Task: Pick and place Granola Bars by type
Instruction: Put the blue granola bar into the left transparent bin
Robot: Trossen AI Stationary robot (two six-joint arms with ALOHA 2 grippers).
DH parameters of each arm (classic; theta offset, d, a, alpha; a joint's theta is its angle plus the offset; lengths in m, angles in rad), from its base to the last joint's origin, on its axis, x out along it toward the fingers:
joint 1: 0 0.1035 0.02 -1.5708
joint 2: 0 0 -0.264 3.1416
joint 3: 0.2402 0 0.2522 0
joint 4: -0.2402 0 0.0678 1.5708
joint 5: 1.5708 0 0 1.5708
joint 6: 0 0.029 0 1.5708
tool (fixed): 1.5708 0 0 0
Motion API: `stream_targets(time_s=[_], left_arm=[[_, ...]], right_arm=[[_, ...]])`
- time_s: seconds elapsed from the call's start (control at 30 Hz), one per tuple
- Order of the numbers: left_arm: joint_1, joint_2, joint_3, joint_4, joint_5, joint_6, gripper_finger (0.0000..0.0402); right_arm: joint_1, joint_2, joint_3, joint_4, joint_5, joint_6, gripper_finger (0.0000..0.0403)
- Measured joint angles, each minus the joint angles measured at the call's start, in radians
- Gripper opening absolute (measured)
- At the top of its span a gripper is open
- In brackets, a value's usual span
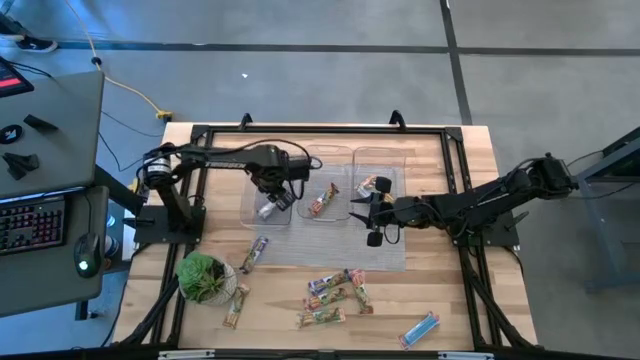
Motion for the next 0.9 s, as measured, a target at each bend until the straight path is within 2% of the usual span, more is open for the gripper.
stream_targets(time_s=[0.17, 0.33, 0.6, 0.73, 0.9], left_arm=[[-0.069, -0.05, 0.206, -0.245, -0.048, -0.085, 0.0167], [-0.245, -0.075, 0.336, -0.348, -0.066, -0.281, 0.0167], [-0.559, -0.036, 0.304, -0.323, -0.109, -0.73, 0.0167], [-0.669, -0.009, 0.266, -0.265, -0.115, -0.82, 0.0167], [-0.737, 0.014, 0.211, -0.191, -0.077, -0.903, 0.0167]], right_arm=[[0.0, 0.0, 0.0, 0.001, 0.0, 0.0, 0.014], [0.0, 0.0, 0.0, 0.0, -0.002, 0.0, 0.014], [0.0, 0.0, 0.0, 0.0, -0.001, 0.0, 0.014], [0.0, 0.0, 0.0, 0.0, 0.0, 0.0, 0.014], [0.0, 0.0, 0.0, 0.0, 0.0, 0.0, 0.014]])
